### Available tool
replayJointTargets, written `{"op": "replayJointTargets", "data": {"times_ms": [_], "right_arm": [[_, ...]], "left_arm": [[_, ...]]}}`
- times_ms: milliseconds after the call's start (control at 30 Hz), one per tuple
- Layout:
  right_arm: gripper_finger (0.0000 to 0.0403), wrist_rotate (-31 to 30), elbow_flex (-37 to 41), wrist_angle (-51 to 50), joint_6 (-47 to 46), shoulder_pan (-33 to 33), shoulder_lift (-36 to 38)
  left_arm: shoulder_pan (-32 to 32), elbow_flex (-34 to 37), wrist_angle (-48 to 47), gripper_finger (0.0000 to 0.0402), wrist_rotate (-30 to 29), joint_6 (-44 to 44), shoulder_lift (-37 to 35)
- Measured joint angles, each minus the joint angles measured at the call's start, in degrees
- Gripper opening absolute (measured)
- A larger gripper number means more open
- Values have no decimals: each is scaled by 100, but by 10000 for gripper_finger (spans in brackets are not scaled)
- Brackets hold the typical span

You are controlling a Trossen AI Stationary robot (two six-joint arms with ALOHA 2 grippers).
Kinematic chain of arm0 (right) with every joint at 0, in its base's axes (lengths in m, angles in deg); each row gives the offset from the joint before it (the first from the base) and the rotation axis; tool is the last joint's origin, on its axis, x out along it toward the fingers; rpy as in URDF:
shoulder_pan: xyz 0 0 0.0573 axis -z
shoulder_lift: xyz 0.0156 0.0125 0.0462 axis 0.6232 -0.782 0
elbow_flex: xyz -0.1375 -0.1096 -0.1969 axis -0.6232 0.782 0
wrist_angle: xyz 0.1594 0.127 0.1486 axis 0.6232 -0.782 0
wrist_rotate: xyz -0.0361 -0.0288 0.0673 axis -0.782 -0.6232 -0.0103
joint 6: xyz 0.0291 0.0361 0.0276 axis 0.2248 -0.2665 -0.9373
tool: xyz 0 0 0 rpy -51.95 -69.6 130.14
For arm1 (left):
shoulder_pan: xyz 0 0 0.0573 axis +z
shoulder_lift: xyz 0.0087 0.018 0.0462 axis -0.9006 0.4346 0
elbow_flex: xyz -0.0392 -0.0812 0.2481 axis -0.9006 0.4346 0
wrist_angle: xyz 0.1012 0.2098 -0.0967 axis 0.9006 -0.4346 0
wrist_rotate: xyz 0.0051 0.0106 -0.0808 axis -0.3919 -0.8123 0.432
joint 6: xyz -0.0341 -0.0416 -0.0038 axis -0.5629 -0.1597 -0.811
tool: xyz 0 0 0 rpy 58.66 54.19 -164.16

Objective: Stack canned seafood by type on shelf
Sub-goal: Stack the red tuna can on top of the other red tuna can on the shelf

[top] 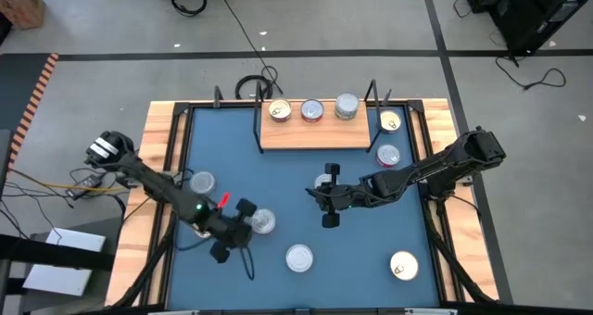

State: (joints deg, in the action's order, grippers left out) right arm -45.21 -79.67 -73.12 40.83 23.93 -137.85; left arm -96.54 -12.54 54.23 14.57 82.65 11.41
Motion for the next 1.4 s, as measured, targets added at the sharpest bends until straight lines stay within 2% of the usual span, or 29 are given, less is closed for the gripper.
{"op": "replayJointTargets", "data": {"times_ms": [333,600,700,833,1167,1267,1400], "right_arm": [[10,0,0,3,-9,2,0],[10,0,0,7,-11,1,0],[10,2,0,6,-13,-1,0],[11,2,0,4,-13,2,0],[11,4,0,8,-51,-1,0],[11,4,0,10,-50,0,0],[11,4,0,7,-50,2,0]], "left_arm": [[-149,-2,188,65,-112,-74,87],[-145,-2,404,94,-1046,204,584],[-131,-2,404,93,-1075,230,655],[-110,-2,327,90,-799,215,721],[59,-28,429,85,-938,212,1093],[63,-35,451,64,-1011,221,1099],[66,-68,427,14,-1053,229,1105]]}}
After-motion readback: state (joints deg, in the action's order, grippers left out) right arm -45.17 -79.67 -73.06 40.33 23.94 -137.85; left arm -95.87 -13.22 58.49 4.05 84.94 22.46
